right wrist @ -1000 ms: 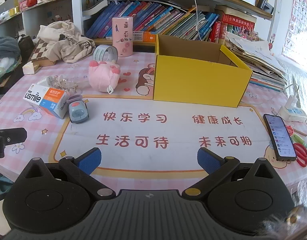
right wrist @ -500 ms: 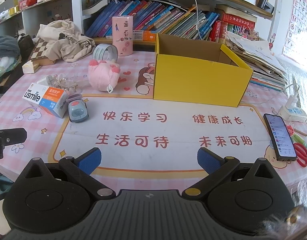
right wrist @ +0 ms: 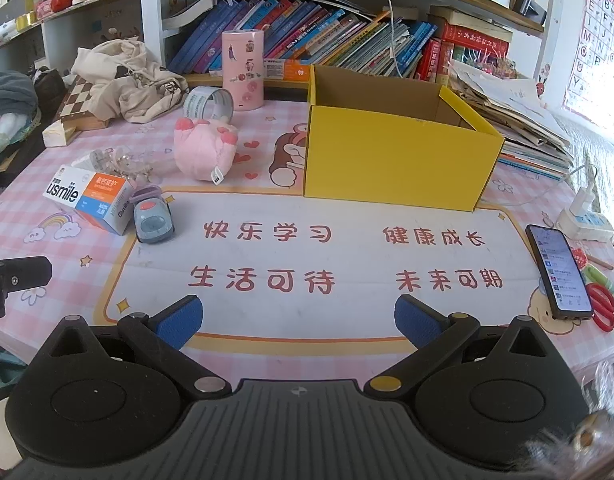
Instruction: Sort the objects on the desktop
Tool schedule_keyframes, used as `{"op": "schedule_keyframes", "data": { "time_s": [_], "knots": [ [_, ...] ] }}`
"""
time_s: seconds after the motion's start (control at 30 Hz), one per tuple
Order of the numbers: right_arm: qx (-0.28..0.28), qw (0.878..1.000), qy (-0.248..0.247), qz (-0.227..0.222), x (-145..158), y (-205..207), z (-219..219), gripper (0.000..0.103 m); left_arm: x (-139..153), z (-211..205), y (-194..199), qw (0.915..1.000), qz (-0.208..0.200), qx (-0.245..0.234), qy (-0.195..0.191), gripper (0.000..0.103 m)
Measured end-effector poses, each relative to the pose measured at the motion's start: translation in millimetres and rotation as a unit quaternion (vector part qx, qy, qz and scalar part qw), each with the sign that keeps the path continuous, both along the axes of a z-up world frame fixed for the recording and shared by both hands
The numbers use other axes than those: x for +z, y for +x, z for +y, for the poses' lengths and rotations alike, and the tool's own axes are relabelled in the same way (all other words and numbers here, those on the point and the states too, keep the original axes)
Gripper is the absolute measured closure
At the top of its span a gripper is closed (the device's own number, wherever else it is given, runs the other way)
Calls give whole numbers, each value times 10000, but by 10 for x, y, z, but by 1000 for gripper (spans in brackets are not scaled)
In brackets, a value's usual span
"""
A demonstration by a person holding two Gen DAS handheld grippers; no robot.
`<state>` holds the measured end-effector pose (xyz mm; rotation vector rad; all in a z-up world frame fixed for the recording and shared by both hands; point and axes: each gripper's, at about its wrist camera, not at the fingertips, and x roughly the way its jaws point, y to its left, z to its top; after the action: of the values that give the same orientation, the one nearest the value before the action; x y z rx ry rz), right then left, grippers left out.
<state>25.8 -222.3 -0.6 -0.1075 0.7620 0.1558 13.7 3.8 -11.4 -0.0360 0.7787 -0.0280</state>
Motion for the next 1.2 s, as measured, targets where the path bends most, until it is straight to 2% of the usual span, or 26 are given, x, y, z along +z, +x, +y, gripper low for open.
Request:
{"op": "schedule_keyframes", "data": {
  "time_s": [0.73, 0.93, 1.2],
  "knots": [
    [47, 10000, -30, 14, 9, -8, 17, 0, -11, 17, 1, 10000, 12, 39, -18, 0],
    [246, 9997, -61, 6, 18, -15, 69, 0, 1, 14, 3, 10000, -18, -56, -72, 0],
    [220, 9997, -74, 12, 17, -2, 80, 0, 9, -1, 1, 9997, -41, -217, -140, 0]
  ]
}}
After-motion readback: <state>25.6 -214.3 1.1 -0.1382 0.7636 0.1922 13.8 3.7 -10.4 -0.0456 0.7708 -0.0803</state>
